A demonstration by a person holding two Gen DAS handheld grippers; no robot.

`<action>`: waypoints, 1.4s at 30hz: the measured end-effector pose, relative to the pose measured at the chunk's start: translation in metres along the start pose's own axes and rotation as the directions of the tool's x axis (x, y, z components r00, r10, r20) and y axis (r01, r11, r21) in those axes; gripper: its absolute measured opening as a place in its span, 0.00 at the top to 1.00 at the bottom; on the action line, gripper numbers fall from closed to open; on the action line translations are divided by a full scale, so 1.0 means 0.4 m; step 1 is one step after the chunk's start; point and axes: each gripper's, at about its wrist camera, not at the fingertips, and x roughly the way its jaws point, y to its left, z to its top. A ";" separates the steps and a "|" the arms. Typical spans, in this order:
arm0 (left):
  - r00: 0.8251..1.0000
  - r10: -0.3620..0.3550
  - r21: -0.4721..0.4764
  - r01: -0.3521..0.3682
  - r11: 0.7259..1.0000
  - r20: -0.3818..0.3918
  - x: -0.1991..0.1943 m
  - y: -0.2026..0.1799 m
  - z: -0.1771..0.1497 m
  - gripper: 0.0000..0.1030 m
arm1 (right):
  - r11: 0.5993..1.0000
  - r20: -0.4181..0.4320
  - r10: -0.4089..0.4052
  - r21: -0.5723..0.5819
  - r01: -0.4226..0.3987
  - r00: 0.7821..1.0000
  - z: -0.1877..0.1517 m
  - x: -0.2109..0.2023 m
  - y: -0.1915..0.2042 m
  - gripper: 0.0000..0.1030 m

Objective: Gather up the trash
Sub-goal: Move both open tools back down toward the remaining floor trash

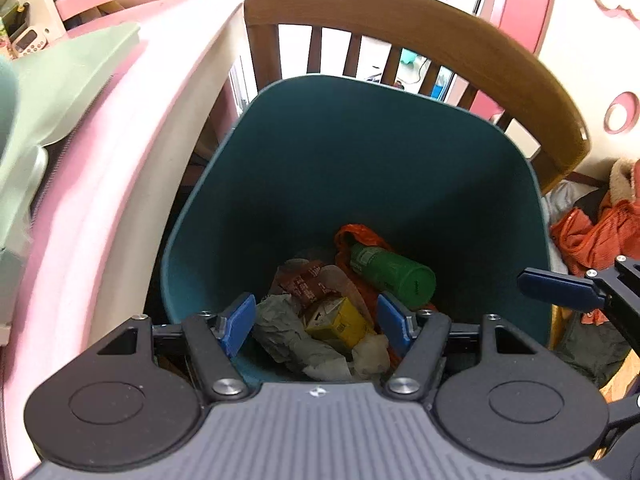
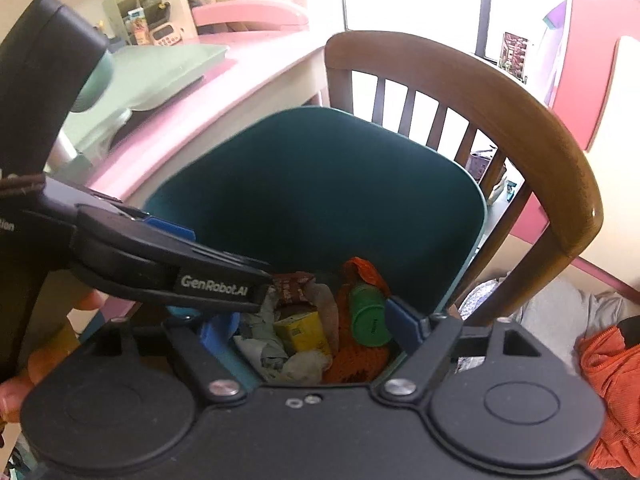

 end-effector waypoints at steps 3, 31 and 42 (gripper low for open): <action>1.000 -0.007 -0.006 0.007 1.000 0.023 -0.043 0.010 -0.018 0.35 | 1.000 0.015 0.011 -0.007 -0.011 1.000 -0.009 -0.026 0.019 0.18; 0.982 -0.094 0.101 0.078 0.992 0.163 -0.304 0.146 -0.410 0.23 | 0.998 0.048 0.019 0.062 -0.022 0.999 -0.317 -0.178 0.247 0.00; 0.991 -0.086 0.017 0.085 0.996 0.105 -0.148 0.196 -0.613 0.23 | 0.994 -0.081 -0.024 0.105 0.033 0.996 -0.498 -0.034 0.272 0.00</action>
